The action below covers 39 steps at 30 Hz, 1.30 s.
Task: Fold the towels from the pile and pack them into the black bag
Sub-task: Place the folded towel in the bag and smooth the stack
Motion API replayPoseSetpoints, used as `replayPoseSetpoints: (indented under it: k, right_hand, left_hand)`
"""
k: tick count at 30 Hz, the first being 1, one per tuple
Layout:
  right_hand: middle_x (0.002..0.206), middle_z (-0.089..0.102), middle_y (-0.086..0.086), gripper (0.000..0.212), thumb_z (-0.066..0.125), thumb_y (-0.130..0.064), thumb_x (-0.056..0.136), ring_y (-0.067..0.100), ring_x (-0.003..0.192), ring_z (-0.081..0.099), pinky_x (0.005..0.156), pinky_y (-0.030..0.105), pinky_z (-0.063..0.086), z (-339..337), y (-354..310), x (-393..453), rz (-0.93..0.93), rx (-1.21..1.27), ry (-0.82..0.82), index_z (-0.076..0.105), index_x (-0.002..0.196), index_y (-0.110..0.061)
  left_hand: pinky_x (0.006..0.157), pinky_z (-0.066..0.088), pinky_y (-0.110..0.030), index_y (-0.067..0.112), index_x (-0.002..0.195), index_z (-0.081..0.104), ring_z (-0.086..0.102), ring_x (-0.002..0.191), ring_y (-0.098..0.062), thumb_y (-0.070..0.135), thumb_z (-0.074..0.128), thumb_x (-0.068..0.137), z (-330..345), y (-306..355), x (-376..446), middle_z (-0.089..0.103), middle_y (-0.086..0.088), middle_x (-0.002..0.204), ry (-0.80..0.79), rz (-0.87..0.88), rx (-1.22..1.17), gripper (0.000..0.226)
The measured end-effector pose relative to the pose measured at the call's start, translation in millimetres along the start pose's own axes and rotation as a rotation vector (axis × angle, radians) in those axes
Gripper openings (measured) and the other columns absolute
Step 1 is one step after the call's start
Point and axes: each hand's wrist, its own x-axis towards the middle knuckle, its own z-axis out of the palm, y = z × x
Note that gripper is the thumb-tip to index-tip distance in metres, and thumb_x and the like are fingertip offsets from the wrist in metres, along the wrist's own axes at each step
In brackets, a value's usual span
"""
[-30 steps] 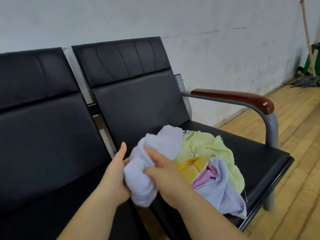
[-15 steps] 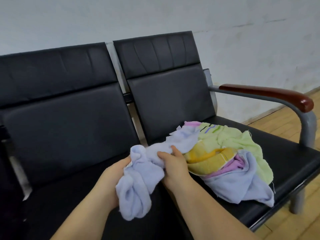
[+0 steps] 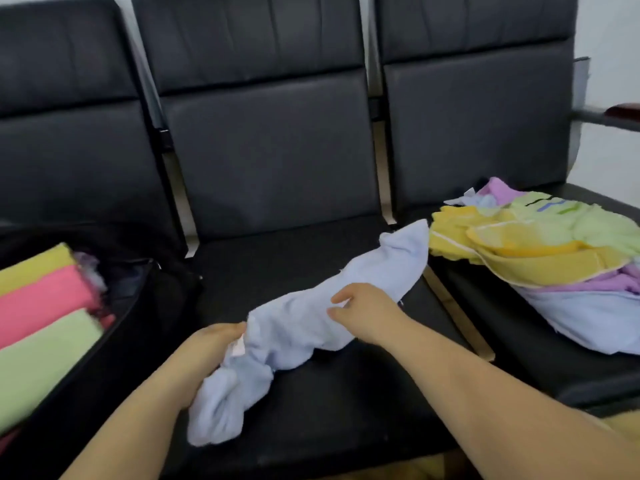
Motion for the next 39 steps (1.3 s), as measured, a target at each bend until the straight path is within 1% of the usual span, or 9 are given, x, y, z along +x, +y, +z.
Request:
replayPoseSetpoints:
  k: [5, 8, 10, 13, 17, 20, 25, 32, 39]
  right_hand:
    - [0.132, 0.048, 0.002, 0.051, 0.045, -0.054, 0.092, 0.024, 0.121, 0.046, 0.101, 0.038, 0.04, 6, 18, 17, 0.042, -0.41, 0.058, 0.051, 0.133, -0.025]
    - [0.088, 0.057, -0.011, 0.026, 0.048, -0.052, 0.092, 0.015, 0.094, 0.053, 0.08, 0.025, 0.042, 13, 20, 19, 0.007, -0.276, -0.088, 0.058, 0.081, -0.03]
    - [0.077, 0.052, -0.014, 0.031, 0.048, -0.048, 0.094, 0.011, 0.084, 0.051, 0.07, 0.02, 0.038, 15, 12, 11, -0.052, -0.249, -0.181, 0.049, 0.068, -0.033]
    - [0.087, 0.061, -0.012, 0.025, 0.049, -0.044, 0.094, 0.012, 0.089, 0.056, 0.083, 0.027, 0.046, 17, 1, 0, -0.121, -0.268, -0.322, 0.061, 0.076, -0.031]
    - [0.117, 0.059, -0.001, 0.032, 0.054, -0.037, 0.093, 0.018, 0.101, 0.06, 0.089, 0.032, 0.05, 22, -4, -8, -0.105, -0.363, -0.258, 0.054, 0.122, -0.023]
    - [0.122, 0.046, 0.005, 0.049, 0.059, -0.047, 0.088, 0.021, 0.098, 0.058, 0.082, 0.031, 0.048, 23, -2, -6, -0.011, -0.615, -0.19, 0.051, 0.126, -0.017]
    - [0.093, 0.053, -0.002, 0.025, 0.067, -0.046, 0.082, 0.018, 0.093, 0.051, 0.071, 0.028, 0.043, 21, -2, -11, -0.188, -0.663, -0.177, 0.066, 0.084, -0.021]
    - [0.071, 0.054, -0.008, 0.025, 0.069, -0.043, 0.083, 0.008, 0.068, 0.049, 0.059, 0.02, 0.037, 18, -5, -25, -0.152, -0.609, -0.353, 0.06, 0.073, -0.021]
    - [0.121, 0.046, -0.013, 0.055, 0.075, -0.051, 0.073, 0.008, 0.114, 0.041, 0.095, 0.031, 0.044, 0, -1, -39, -0.32, -0.412, -0.196, 0.054, 0.122, -0.036]
  left_hand:
    - [0.074, 0.05, -0.025, 0.02, 0.085, 0.072, 0.065, 0.075, -0.01, 0.053, 0.055, 0.09, -1, -3, -24, 0.07, 0.007, 0.075, -0.37, -0.029, 0.424, 0.038]
    - [0.064, 0.048, -0.02, 0.016, 0.092, 0.073, 0.057, 0.064, -0.006, 0.054, 0.055, 0.088, -5, 0, -35, 0.064, 0.008, 0.072, -0.454, -0.026, 0.378, 0.042]
    - [0.067, 0.051, -0.027, 0.018, 0.081, 0.072, 0.06, 0.071, -0.011, 0.048, 0.058, 0.088, -7, -2, -29, 0.065, 0.003, 0.076, -0.263, 0.136, 0.294, 0.034]
    - [0.085, 0.05, -0.03, 0.026, 0.082, 0.066, 0.063, 0.089, -0.008, 0.04, 0.063, 0.087, 0, -6, -12, 0.067, 0.01, 0.09, 0.041, 0.403, 0.261, 0.015]
    - [0.093, 0.041, -0.02, 0.033, 0.121, 0.057, 0.052, 0.108, -0.002, 0.034, 0.051, 0.096, 28, -7, -8, 0.055, 0.016, 0.117, -0.149, 0.479, 0.506, 0.026]
    - [0.099, 0.041, -0.025, 0.032, 0.132, 0.051, 0.05, 0.114, -0.007, 0.035, 0.048, 0.096, 42, -12, -3, 0.053, 0.011, 0.128, -0.201, 0.471, 0.664, 0.036]
    - [0.073, 0.044, -0.027, 0.034, 0.123, 0.048, 0.057, 0.094, -0.013, 0.042, 0.049, 0.094, 46, -12, -6, 0.056, 0.009, 0.1, -0.038, 0.417, 0.631, 0.03]
    - [0.077, 0.046, -0.028, 0.031, 0.098, 0.054, 0.054, 0.093, -0.013, 0.045, 0.059, 0.088, 39, -21, 0, 0.054, 0.007, 0.098, -0.006, 0.307, 0.607, 0.018]
    - [0.076, 0.051, -0.028, 0.024, 0.08, 0.065, 0.058, 0.079, -0.008, 0.03, 0.071, 0.083, 36, -11, -22, 0.062, 0.007, 0.084, -0.194, 0.547, 0.278, 0.009]
